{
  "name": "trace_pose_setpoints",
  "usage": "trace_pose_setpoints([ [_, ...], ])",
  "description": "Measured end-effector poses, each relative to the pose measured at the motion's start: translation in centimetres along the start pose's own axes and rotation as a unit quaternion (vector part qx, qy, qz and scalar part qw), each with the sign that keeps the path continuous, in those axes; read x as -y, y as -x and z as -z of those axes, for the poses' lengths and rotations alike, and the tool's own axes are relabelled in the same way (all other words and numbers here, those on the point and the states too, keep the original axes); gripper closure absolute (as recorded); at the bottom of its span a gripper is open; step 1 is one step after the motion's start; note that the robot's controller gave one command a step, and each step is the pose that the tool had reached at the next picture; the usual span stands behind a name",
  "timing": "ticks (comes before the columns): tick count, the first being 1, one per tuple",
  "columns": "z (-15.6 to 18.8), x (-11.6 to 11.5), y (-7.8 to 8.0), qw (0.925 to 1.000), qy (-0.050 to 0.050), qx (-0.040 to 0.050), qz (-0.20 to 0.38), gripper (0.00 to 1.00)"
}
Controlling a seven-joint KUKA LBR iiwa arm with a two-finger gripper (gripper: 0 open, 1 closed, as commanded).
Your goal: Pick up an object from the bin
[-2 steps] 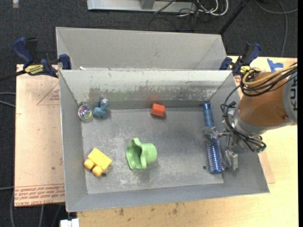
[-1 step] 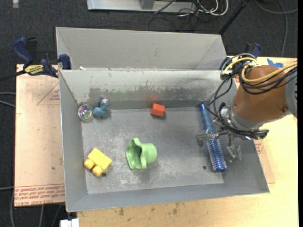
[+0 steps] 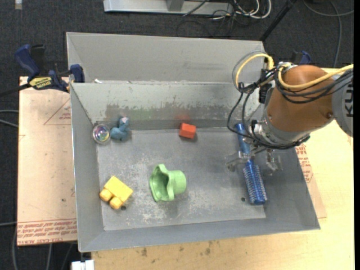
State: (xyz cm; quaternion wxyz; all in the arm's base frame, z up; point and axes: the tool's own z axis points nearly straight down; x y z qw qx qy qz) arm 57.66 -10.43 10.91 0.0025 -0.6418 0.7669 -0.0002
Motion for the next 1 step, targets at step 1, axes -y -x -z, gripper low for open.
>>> trace_pose_setpoints([
  [1, -3.76, -0.26, 0.03, 0.9680, 0.001, 0.0061, 0.251, 0.00],
])
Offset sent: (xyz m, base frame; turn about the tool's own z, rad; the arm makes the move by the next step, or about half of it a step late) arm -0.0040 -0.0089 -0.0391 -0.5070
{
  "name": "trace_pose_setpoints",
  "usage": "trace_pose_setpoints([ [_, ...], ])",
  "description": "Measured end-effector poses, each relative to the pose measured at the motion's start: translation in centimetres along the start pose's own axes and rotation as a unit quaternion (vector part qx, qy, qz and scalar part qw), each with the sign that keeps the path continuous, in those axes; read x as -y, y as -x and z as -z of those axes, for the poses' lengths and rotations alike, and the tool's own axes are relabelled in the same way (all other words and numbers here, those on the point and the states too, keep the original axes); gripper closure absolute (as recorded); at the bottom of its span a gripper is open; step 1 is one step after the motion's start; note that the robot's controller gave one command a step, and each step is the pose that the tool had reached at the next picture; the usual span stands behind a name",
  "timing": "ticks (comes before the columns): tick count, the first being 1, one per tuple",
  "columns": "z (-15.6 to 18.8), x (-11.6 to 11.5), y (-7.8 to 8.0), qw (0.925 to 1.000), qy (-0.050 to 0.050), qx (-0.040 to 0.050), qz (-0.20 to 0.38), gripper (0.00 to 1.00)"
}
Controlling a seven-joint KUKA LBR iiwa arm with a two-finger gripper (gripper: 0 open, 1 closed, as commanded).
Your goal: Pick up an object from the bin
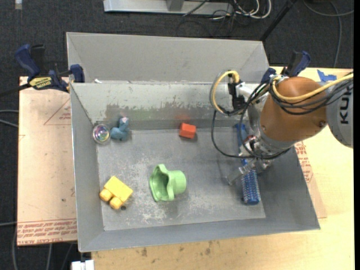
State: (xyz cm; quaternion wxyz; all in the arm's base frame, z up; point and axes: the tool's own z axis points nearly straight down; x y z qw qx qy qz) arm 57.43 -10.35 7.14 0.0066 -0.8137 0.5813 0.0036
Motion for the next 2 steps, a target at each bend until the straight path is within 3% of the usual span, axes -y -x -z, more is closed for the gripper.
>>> trace_pose_setpoints([
  [1, -0.01, 0.17, 0.37, 1.0000, -0.001, 0.0036, -0.002, 0.00],
  [2, -0.12, 0.02, 0.16, 1.0000, 0.000, 0.0025, -0.003, 1.00],
])
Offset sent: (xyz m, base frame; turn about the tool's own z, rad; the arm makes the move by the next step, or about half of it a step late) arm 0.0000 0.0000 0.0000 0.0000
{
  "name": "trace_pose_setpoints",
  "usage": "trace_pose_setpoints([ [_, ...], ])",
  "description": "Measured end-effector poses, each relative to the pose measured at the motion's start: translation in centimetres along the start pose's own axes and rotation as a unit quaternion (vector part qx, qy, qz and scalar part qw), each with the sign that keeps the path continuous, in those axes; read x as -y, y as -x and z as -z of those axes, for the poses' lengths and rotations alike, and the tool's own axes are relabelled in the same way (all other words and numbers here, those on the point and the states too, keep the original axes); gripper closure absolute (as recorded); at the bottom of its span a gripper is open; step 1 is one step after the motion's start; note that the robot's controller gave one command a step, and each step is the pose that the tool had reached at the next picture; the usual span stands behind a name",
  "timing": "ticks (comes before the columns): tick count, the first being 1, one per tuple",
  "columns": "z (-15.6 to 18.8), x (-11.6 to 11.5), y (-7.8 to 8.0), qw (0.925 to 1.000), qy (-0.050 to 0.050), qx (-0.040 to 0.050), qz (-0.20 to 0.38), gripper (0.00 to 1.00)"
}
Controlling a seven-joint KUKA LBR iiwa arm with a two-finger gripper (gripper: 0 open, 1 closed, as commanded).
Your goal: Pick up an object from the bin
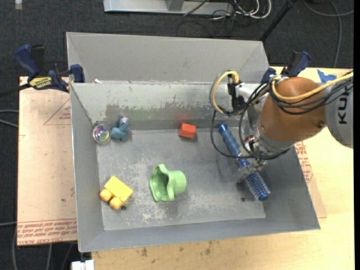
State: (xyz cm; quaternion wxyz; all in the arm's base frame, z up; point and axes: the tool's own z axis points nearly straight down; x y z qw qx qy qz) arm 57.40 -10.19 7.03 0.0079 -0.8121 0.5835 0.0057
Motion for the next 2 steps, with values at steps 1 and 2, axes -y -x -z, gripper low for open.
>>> trace_pose_setpoints([
  [1, 4.6, 0.1, 0.2, 1.0000, 0.001, -0.0087, -0.001, 1.00],
  [2, 13.2, 0.4, 0.4, 0.9999, 0.000, -0.0098, -0.003, 1.00],
])
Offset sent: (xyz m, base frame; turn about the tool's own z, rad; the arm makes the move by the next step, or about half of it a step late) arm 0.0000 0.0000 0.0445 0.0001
